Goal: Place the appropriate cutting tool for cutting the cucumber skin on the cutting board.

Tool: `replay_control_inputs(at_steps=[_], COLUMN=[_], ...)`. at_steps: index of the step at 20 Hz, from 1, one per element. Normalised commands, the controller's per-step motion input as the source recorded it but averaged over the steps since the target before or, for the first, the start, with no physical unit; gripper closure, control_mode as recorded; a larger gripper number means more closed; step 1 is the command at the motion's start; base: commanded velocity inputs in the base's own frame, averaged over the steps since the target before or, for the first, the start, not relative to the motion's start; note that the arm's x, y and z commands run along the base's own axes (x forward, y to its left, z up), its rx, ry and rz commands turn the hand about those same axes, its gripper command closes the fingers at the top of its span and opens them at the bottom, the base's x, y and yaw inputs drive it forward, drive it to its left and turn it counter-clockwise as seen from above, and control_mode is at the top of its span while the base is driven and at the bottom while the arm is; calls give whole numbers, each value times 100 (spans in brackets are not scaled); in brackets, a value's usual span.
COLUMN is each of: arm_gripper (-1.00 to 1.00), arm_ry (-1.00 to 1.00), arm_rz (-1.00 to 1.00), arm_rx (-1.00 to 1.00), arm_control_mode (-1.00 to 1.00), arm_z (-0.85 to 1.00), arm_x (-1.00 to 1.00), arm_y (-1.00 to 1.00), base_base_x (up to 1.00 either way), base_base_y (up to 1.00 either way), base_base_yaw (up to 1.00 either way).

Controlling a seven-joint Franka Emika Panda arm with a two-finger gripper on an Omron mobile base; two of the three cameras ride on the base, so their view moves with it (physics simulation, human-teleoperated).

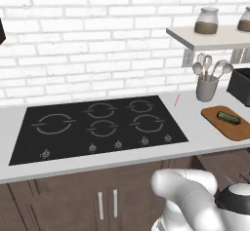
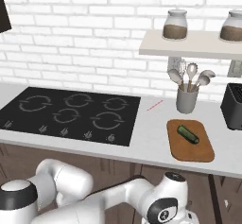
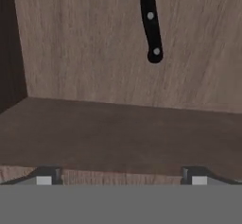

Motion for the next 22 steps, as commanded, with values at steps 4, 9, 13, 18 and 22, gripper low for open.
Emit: replay_control_inputs(at_steps=[4, 9, 13, 18, 22], arm_gripper=[-100, -100, -100, -100, -100], arm_ry=[-29, -22, -1, 1, -7], arm_rz=[5, 2, -3, -6, 0], arm_rx=[-13, -3, 0, 6, 14], arm_control_mode=[-100, -100, -100, -100, -100], arm_z=[33, 8, 0, -3, -51], arm_x=[73, 71, 84, 66, 0], arm_y=[-43, -40, -9, -2, -29], base_base_x=[0, 0, 0, 0, 0], base_base_y=[0, 0, 0, 0, 0], base_base_yaw=[0, 0, 0, 0, 0])
